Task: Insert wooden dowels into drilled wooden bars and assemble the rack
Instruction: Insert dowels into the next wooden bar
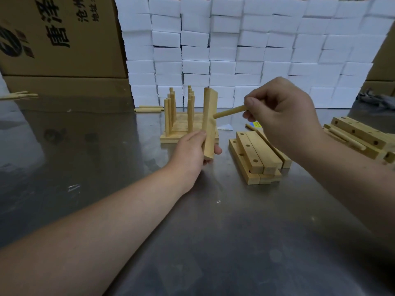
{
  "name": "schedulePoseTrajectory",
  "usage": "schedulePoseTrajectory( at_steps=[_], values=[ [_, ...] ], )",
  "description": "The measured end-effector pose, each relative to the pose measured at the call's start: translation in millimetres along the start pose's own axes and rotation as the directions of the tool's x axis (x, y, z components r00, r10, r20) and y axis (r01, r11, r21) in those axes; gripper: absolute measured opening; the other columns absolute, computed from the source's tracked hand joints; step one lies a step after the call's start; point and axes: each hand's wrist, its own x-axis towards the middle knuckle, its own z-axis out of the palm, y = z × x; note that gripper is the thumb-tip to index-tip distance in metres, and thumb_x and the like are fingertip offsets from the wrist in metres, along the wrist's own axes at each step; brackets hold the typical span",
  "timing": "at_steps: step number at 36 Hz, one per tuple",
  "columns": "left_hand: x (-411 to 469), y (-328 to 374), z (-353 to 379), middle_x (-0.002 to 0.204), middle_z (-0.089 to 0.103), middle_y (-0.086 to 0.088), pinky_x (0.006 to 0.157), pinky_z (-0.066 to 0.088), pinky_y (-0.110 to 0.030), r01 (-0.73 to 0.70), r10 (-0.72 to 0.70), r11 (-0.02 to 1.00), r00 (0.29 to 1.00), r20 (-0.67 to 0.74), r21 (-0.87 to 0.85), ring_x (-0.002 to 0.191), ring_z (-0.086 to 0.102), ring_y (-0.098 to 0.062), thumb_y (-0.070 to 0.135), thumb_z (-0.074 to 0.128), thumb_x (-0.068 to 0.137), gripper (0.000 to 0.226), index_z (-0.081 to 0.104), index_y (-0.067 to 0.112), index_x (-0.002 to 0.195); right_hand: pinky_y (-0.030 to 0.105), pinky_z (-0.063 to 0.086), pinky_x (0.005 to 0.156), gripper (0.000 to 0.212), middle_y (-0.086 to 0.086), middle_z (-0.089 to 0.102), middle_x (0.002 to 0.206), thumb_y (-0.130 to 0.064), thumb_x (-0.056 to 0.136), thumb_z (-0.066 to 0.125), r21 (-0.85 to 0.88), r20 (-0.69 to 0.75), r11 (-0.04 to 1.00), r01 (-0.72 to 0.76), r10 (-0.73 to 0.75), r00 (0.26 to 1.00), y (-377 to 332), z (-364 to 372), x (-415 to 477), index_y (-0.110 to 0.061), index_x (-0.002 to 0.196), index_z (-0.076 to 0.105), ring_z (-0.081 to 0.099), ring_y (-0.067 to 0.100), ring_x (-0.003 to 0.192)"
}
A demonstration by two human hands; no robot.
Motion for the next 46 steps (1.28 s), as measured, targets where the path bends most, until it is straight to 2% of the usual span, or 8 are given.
schedulePoseTrajectory(
  at_steps=[4,9,14,18,22,26,33,46],
  values=[
    [1,-1,-1,0.051,0.062,0.003,0.058,0.042,-0.026,0.000,-0.001,0.999,1.000,-0.021,-0.047,0.064,0.054,-0.016,0.018,0.030,0.098,0.034,0.061,0.012,0.086,0.026,0.054,0.072,0.026,0.002,0.060,0.089,-0.014,0.087,0.059,0.078,0.132,0.988,-0.130,0.119,0.984,-1,5,-4,-0.038,0.079,0.054,0.065,0.008,0.079],
    [-1,-1,0,0.048,0.060,0.004,0.047,0.044,-0.018,-0.016,0.017,1.000,1.000,0.009,-0.026,0.052,0.056,-0.008,0.015,0.034,0.096,0.023,0.054,0.016,0.085,0.001,0.038,0.051,0.019,-0.017,0.057,0.083,-0.018,0.091,0.054,-0.134,0.327,0.981,-0.139,0.176,0.928,7,14,-8,-0.032,0.103,0.059,0.053,-0.017,0.061],
    [-1,-1,0,0.066,0.059,-0.004,0.044,0.046,-0.020,0.002,0.000,0.999,1.000,0.026,-0.045,0.055,0.059,-0.016,0.018,0.043,0.096,0.009,0.051,0.016,0.094,0.007,0.036,0.054,0.026,-0.012,0.058,0.072,-0.016,0.092,0.046,-0.279,0.465,0.960,-0.017,0.150,0.872,5,17,-13,-0.026,0.109,0.063,0.048,-0.012,0.067],
    [4,-6,2,0.071,0.051,0.002,0.045,0.043,-0.019,-0.068,0.077,0.992,0.993,-0.084,0.110,0.064,0.049,-0.012,0.022,0.058,0.087,0.010,0.048,0.020,0.087,0.012,0.031,0.040,0.030,-0.013,0.050,0.056,-0.018,0.090,0.043,-0.288,0.385,0.955,-0.072,0.184,0.904,4,14,-12,-0.028,0.109,0.064,0.046,-0.010,0.049],
    [8,-9,2,0.097,0.061,0.004,0.076,0.046,-0.033,-0.089,0.107,0.978,0.990,-0.089,0.187,0.089,0.056,-0.014,0.030,0.062,0.085,0.021,0.052,0.028,0.104,0.018,0.028,0.045,0.029,-0.015,0.049,0.054,-0.022,0.089,0.045,-0.313,0.334,0.945,-0.092,0.200,0.921,5,13,-12,-0.028,0.109,0.065,0.047,-0.011,0.048],
    [7,-8,1,0.076,0.059,0.008,0.058,0.044,-0.023,-0.097,0.122,0.975,0.986,-0.117,0.199,0.065,0.060,-0.009,0.021,0.058,0.089,0.012,0.054,0.031,0.085,0.020,0.028,0.047,0.027,-0.014,0.053,0.058,-0.024,0.088,0.047,-0.369,0.328,0.926,-0.076,0.206,0.922,4,13,-13,-0.027,0.105,0.068,0.048,-0.001,0.051],
    [5,-6,1,0.080,0.063,0.004,0.045,0.041,-0.021,-0.080,0.098,0.967,0.993,-0.062,0.242,0.040,0.052,-0.007,0.025,0.057,0.089,0.021,0.051,0.025,0.109,0.021,0.027,0.046,0.029,-0.014,0.050,0.054,-0.025,0.086,0.046,-0.393,0.287,0.917,-0.074,0.199,0.937,1,12,-14,-0.028,0.105,0.067,0.044,0.003,0.049],
    [8,0,1,0.063,0.064,0.000,0.052,0.040,-0.022,0.086,-0.104,0.955,0.993,-0.050,-0.283,0.057,0.051,-0.012,0.004,0.038,0.088,0.050,0.073,0.022,0.058,0.021,0.029,0.048,0.026,-0.014,0.046,0.053,-0.028,0.083,0.048,-0.417,0.392,0.909,0.007,0.173,0.904,-2,14,-18,-0.033,0.099,0.068,0.042,0.002,0.051]
  ],
)
